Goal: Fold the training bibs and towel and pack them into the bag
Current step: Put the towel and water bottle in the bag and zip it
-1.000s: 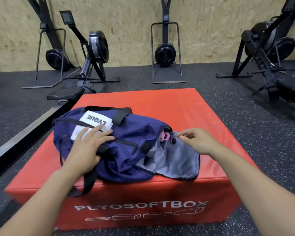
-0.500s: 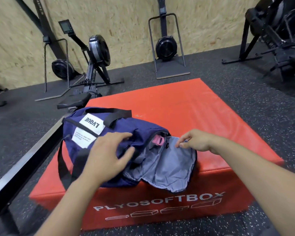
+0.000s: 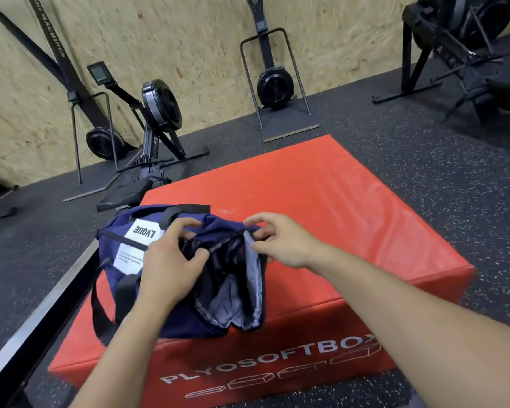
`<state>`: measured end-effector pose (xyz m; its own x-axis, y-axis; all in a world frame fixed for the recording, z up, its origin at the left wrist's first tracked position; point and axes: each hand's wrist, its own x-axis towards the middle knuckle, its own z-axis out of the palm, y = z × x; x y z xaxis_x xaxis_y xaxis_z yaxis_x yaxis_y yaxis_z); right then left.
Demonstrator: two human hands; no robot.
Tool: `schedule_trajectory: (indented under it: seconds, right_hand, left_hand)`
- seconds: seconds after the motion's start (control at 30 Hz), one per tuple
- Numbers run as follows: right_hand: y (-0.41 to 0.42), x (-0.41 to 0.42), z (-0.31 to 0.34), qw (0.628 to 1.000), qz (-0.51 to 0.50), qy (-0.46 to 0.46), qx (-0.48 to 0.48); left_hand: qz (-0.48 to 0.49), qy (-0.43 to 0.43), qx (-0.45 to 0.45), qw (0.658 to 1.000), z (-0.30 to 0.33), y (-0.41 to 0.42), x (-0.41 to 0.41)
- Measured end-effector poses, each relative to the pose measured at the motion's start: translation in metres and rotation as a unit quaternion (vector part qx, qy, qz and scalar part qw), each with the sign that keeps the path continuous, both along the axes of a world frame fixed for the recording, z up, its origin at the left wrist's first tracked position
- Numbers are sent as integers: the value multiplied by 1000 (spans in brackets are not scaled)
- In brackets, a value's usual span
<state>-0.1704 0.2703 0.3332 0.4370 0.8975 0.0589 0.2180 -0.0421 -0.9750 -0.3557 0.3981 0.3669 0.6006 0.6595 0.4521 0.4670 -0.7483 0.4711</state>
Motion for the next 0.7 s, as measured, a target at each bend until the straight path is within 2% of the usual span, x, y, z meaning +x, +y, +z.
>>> schedule_trajectory:
  seconds: [0.1, 0.2, 0.3, 0.37, 0.43, 0.57, 0.7]
  right_hand:
    - [16, -18, -4, 990, -51, 121, 45]
    - [27, -28, -11, 959, -103, 249, 91]
    - [32, -27, -18, 942, -104, 302, 104]
    - [34, -24, -24, 947, -88, 292, 99]
    - [35, -17, -33, 959, -94, 255, 87]
    - [32, 3, -54, 973, -156, 165, 50]
    - [30, 25, -74, 974, -209, 82, -20]
  left_hand:
    - [-35, -1, -49, 998, 2, -5, 8]
    - [-57, 29, -68, 996, -6, -16, 20]
    - [-60, 112, 1, 992, -17, -16, 25]
    - [-54, 127, 37, 990, -20, -10, 27]
    - [-45, 100, 41, 993, -19, -8, 28]
    - [-51, 32, 20, 998, -13, -9, 27]
    - [-59, 20, 17, 998, -9, -7, 24]
